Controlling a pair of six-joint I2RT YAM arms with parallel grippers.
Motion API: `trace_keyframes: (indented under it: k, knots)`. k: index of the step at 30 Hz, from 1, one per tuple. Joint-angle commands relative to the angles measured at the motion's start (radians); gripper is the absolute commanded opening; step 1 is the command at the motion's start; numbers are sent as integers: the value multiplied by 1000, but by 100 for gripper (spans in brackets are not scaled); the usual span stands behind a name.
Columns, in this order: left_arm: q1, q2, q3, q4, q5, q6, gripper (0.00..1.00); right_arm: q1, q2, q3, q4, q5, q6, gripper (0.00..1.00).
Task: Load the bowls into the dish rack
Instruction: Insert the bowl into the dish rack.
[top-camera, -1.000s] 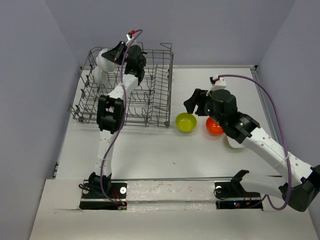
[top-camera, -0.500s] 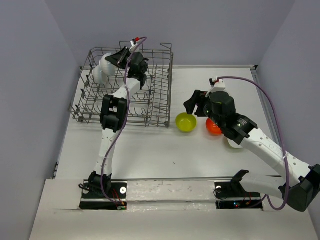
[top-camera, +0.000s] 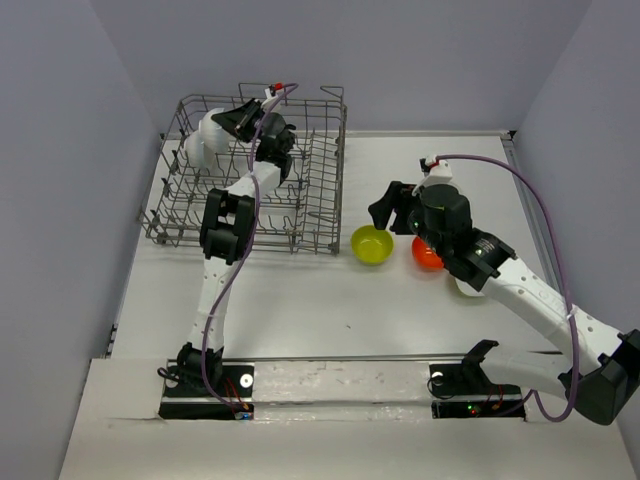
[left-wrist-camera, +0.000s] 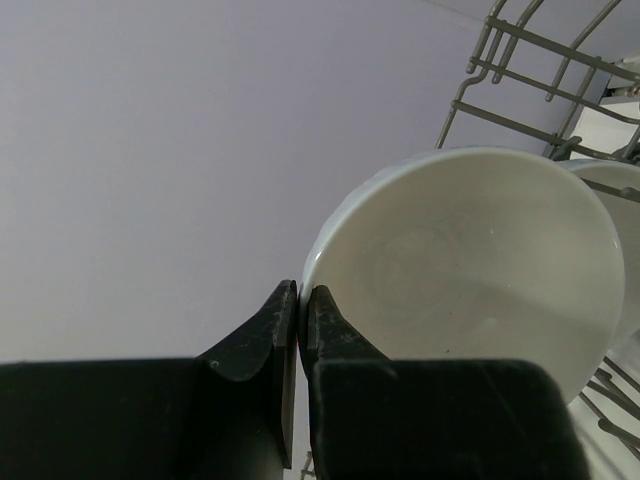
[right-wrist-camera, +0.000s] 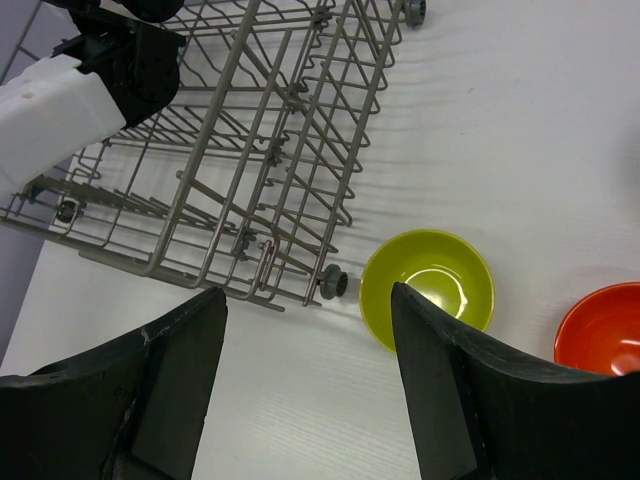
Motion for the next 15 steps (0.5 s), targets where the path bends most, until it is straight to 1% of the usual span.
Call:
trace_keyframes:
  k: [1, 15]
  knots:
    - [6, -62, -11, 114, 39, 31, 0, 12, -24, -6, 61, 15, -10, 72]
    - [4, -2, 3, 145, 56, 63, 0, 12, -30, -20, 64, 6, -6, 73]
